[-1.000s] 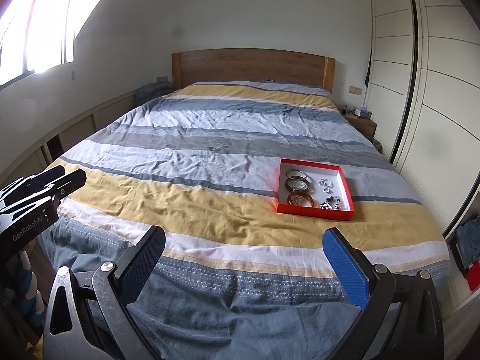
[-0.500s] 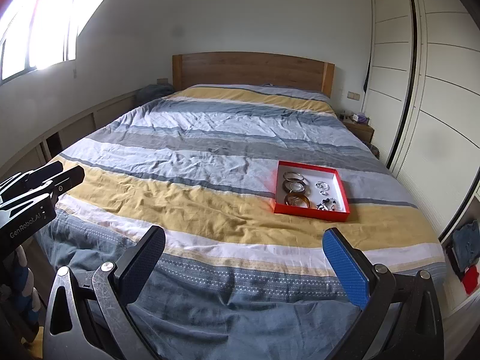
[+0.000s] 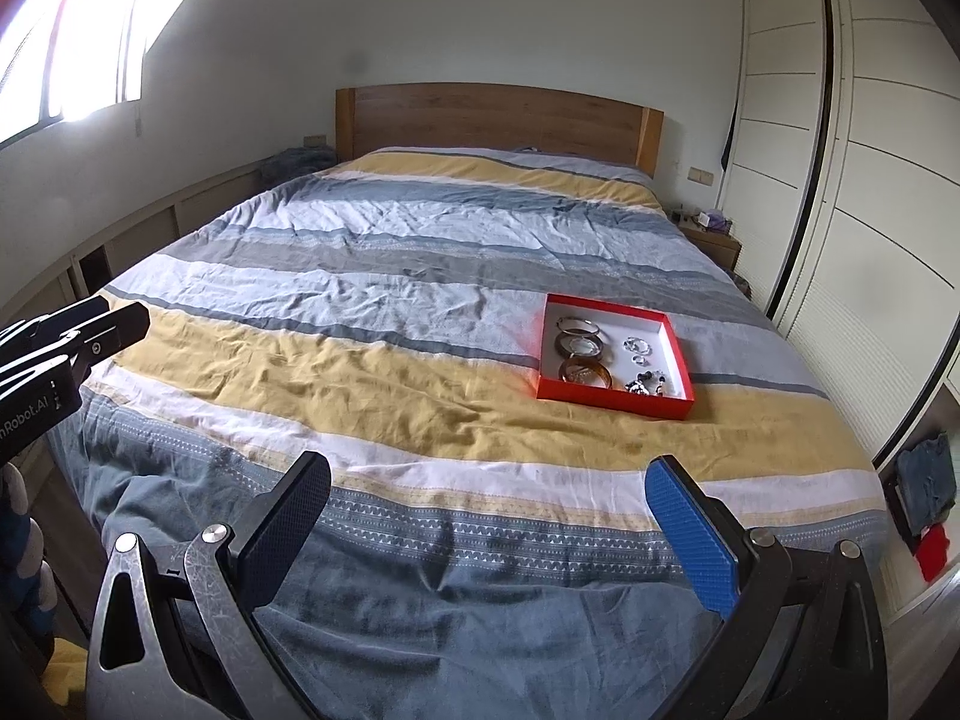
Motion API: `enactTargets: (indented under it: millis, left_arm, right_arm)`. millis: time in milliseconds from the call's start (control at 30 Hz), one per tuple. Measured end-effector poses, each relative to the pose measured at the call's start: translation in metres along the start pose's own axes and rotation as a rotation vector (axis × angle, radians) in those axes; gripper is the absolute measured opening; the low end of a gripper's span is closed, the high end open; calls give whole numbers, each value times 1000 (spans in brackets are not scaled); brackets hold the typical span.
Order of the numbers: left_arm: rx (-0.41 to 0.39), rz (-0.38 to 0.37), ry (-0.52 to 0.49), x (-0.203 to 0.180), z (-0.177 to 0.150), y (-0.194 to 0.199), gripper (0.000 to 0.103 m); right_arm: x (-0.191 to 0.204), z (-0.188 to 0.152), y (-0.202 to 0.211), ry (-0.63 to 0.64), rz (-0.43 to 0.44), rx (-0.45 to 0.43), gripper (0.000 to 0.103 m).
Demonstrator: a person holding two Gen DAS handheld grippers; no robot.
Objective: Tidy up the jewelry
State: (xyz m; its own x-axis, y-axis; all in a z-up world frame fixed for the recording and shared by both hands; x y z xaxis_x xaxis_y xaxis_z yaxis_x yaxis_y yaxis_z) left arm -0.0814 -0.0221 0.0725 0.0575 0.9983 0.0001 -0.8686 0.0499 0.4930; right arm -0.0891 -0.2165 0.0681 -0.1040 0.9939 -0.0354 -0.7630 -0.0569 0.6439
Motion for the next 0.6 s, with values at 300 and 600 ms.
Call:
enactTargets:
  millis: [300, 600]
  left_arm:
    - [39, -15, -10, -2, -7, -16, 50]
    - [46, -35, -11, -3, -12, -21, 50]
  right_arm:
    - [-4, -4, -13, -8, -11, 22, 103]
    - [-5, -10, -22, -7, -25, 48, 103]
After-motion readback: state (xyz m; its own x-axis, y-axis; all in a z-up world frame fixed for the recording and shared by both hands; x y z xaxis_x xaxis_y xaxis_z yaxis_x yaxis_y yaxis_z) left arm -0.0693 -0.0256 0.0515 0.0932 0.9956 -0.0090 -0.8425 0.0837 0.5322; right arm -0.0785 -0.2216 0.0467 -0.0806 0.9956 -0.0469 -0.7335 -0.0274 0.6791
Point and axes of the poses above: each gripper's, at about its wrist camera, not at the fingertips, and y roughly against the way its jaws point, x to its left, z to its top, the point moved 1 cm from there along -y, roughly the way its jaws point, and after that the axes turned 2 degrees about z, right-handed, at the moved point
